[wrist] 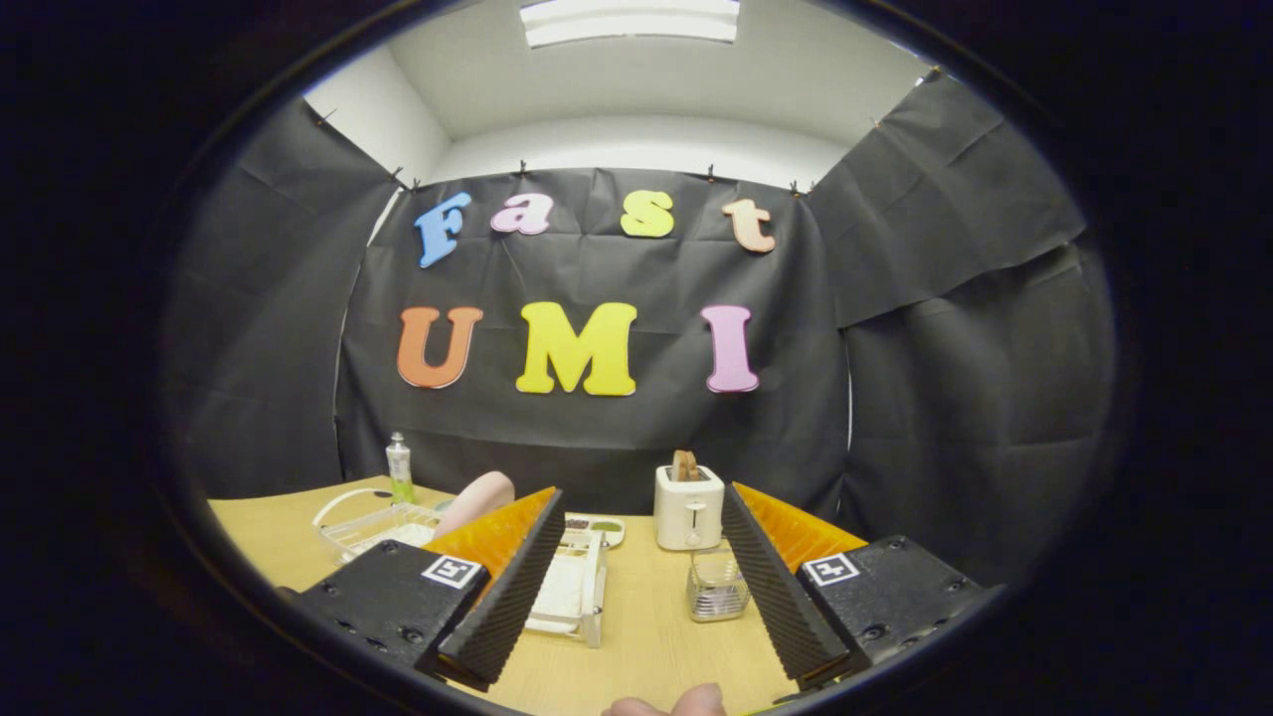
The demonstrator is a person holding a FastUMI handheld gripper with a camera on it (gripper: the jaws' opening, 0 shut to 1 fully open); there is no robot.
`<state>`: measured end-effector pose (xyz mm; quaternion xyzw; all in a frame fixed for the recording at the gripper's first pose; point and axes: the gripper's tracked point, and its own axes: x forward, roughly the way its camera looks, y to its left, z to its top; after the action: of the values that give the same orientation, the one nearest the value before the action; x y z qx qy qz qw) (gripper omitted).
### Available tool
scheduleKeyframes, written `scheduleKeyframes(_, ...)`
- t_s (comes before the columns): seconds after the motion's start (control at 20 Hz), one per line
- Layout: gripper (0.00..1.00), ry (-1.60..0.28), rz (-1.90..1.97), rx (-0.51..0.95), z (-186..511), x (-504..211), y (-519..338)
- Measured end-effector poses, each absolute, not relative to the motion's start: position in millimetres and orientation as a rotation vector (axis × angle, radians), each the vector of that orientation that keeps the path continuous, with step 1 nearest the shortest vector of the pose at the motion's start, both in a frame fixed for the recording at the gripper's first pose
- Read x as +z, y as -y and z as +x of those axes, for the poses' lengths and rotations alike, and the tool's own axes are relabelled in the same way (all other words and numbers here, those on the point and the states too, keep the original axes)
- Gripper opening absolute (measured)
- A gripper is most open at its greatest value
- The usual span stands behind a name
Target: Take the plate from the dish rack, then take the spoon from the basket and place it into the plate.
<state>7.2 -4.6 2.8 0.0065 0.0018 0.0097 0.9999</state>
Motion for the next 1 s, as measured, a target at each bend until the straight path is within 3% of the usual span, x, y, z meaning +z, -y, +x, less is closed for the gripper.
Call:
scheduleKeyframes(0.55, 1.00, -0.105, -0.031, 0.163, 44, 22, -30)
scheduleKeyframes(1.0, 1.00, -0.443, 0.032, 0.361, 92, 15, -103)
